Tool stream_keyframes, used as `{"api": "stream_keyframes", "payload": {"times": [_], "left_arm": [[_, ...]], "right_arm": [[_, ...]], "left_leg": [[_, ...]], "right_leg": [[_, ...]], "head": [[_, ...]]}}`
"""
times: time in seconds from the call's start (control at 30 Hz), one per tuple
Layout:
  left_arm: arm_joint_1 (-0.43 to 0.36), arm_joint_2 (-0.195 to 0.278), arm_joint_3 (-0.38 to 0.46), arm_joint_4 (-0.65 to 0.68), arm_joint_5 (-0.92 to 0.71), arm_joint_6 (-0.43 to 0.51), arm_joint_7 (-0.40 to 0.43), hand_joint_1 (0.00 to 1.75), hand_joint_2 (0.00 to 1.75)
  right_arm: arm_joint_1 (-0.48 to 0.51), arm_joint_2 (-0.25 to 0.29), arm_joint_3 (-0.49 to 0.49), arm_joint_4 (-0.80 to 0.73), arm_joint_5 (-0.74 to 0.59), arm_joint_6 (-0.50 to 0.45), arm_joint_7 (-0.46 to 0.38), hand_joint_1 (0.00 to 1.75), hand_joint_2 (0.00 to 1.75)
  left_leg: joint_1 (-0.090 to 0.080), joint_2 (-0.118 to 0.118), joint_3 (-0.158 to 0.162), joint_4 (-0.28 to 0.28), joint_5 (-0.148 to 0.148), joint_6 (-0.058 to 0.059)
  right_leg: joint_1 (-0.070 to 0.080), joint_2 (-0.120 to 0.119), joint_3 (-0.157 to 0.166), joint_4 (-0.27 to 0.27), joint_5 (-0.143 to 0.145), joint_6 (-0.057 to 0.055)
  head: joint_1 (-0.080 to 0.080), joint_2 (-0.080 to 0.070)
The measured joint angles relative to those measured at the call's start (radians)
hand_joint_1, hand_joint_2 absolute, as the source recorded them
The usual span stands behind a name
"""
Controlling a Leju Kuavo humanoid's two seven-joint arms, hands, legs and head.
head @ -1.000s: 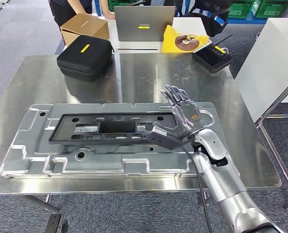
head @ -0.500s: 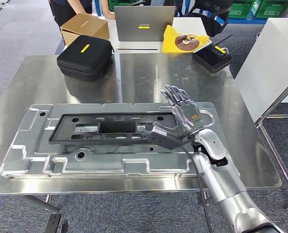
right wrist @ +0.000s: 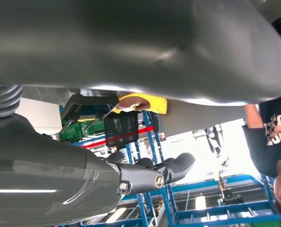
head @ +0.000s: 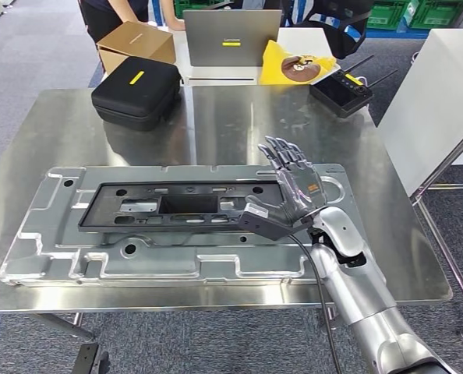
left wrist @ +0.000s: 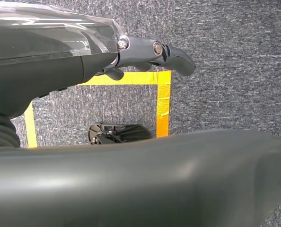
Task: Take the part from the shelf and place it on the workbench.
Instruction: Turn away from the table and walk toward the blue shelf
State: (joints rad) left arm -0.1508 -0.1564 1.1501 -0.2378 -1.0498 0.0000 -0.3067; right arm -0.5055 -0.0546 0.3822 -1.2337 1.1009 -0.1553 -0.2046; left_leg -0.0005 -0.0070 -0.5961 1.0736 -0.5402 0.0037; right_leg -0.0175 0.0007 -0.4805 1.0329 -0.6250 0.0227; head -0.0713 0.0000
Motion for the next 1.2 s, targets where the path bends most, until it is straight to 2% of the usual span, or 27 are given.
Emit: {"api": "stream_keyframes", "payload": {"times": [1.2], "left_arm": [[0.0,0.0,0.0,0.0,0.0,0.0,0.0,0.0,0.0]], "right_arm": [[0.0,0.0,0.0,0.0,0.0,0.0,0.0,0.0,0.0]], "left_leg": [[0.0,0.0,0.0,0.0,0.0,0.0]], "right_leg": [[0.0,0.0,0.0,0.0,0.0,0.0]], "head": [[0.0,0.0]]}}
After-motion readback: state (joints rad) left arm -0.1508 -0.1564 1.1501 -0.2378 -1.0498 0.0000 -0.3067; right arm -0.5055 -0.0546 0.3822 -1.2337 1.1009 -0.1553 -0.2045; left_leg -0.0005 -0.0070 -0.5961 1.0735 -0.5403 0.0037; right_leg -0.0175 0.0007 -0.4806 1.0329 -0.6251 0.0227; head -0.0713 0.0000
